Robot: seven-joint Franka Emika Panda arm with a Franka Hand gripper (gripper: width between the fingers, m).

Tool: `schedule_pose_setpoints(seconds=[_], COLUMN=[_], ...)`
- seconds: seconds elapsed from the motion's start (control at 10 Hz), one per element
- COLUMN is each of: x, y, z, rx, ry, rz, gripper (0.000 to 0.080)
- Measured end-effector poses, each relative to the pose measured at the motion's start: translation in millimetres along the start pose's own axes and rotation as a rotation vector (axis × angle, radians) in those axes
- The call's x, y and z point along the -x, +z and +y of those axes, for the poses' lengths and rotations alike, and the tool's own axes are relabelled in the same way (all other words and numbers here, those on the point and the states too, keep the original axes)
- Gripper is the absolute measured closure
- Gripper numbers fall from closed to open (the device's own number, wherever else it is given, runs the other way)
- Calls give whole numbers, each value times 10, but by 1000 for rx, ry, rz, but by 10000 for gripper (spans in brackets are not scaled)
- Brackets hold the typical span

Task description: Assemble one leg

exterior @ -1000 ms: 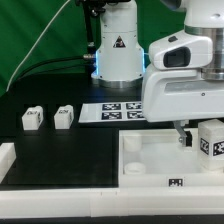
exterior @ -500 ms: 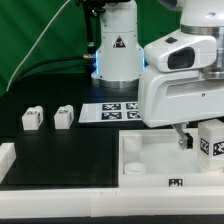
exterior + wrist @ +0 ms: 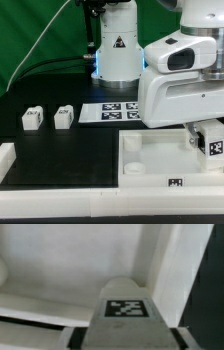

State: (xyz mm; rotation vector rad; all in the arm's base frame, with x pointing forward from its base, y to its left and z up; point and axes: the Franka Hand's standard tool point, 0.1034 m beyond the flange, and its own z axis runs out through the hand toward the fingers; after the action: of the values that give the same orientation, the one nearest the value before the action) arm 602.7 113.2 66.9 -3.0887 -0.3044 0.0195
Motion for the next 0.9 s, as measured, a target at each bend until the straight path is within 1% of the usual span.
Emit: schedule_pose_setpoints(seconds=[0.3, 0.5, 0.7, 0.9], x=[0, -1, 7, 8], y=[1, 6, 11, 13], z=[-3, 8, -19, -35], rx=[-2, -23, -15, -18], ry=[38, 345, 561, 798], rz=[0, 2, -1, -5], gripper=[510, 510, 508, 508])
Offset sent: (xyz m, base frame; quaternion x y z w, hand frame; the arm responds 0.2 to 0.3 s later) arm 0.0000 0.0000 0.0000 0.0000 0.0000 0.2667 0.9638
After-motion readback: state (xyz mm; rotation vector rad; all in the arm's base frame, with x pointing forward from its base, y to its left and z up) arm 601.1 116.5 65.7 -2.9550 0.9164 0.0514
